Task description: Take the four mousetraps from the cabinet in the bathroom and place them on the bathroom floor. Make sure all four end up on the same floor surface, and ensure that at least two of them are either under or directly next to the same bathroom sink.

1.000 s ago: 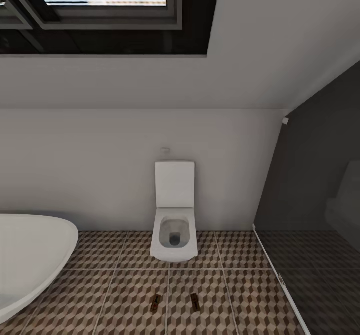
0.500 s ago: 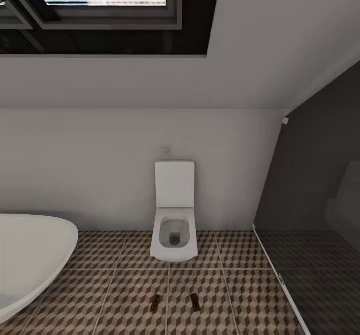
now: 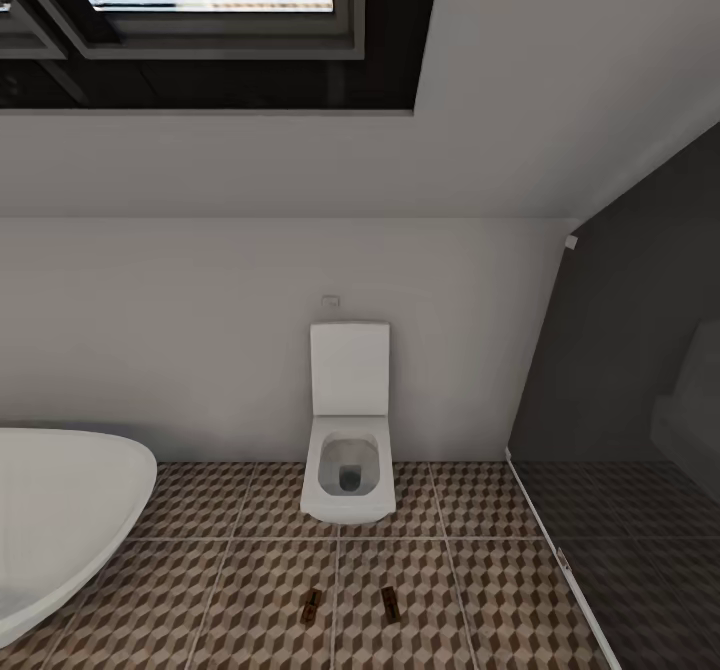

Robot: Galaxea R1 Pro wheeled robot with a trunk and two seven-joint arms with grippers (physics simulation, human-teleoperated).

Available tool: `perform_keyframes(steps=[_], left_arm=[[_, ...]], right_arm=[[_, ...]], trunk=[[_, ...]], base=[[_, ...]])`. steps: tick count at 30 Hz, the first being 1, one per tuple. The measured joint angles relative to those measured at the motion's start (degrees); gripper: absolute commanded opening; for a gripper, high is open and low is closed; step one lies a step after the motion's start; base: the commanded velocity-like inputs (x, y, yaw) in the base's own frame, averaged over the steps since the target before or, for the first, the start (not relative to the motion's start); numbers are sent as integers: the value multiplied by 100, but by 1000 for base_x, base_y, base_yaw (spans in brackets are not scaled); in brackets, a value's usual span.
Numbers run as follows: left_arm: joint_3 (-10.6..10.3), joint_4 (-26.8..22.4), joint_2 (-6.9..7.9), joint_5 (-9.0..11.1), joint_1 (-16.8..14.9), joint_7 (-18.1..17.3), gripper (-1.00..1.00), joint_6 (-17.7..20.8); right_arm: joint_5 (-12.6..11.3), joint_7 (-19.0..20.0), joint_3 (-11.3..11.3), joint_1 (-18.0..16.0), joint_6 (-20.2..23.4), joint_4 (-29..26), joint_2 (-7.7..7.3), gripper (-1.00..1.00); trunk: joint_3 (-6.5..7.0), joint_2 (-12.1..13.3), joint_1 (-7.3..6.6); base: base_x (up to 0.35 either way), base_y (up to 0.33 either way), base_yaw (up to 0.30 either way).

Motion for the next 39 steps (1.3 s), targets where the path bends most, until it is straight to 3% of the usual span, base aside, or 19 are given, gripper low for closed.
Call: perform_keyframes(steps=[39], left_arm=[[0, 0, 0, 0, 0, 0, 100, 0]], right_arm=[[0, -2, -1, 0, 0, 0, 0, 100]], trunk=[[0, 0, 0]], base=[[0, 0, 0]])
